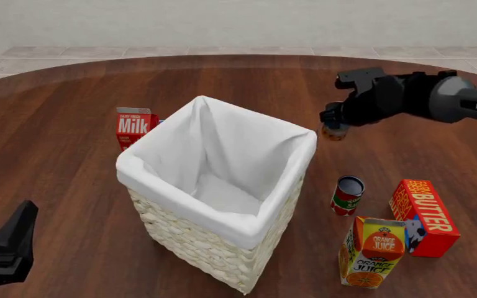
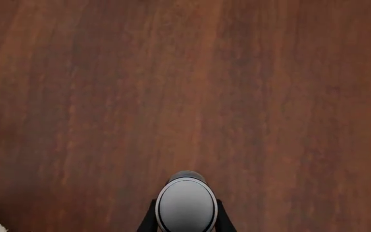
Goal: Pick up the alphabet soup and the tomato sauce, and put them in the basket.
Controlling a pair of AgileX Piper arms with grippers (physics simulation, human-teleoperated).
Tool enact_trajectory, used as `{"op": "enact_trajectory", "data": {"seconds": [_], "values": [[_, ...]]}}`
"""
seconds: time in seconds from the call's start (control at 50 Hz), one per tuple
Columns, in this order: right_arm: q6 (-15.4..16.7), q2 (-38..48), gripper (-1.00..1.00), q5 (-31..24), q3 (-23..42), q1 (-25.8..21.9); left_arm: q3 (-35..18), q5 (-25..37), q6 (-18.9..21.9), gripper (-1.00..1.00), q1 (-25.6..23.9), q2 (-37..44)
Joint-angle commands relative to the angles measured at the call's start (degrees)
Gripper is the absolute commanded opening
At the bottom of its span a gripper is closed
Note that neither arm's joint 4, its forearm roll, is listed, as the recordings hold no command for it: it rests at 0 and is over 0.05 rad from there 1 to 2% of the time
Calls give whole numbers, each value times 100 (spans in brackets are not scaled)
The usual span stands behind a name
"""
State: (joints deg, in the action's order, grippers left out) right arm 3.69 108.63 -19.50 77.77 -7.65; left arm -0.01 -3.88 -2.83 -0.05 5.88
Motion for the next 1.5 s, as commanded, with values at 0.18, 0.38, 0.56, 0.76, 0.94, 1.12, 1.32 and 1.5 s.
{"op": "enact_trajectory", "data": {"seconds": [0.18,0.38,0.56,0.76,0.94,1.12,1.32,1.5], "values": [[-37,-737,-100,-322,182,-128,0,-22,18,100,-27,19],[19,-1034,-100,-472,237,-224,0,-190,22,100,-30,183],[36,-1429,-100,-643,280,-317,0,-18,19,100,-45,9],[45,-1716,-100,-814,416,-440,0,92,14,100,-57,-109],[-9,-2021,-100,-942,441,-694,0,156,15,100,-66,-182],[-9,-2313,-100,-1118,500,-1059,0,153,14,100,-65,-184],[19,-2663,-100,-1306,535,-1474,0,143,11,100,-72,-183],[-43,-2879,-100,-1418,522,-1863,-1,61,15,100,-76,-121]]}}
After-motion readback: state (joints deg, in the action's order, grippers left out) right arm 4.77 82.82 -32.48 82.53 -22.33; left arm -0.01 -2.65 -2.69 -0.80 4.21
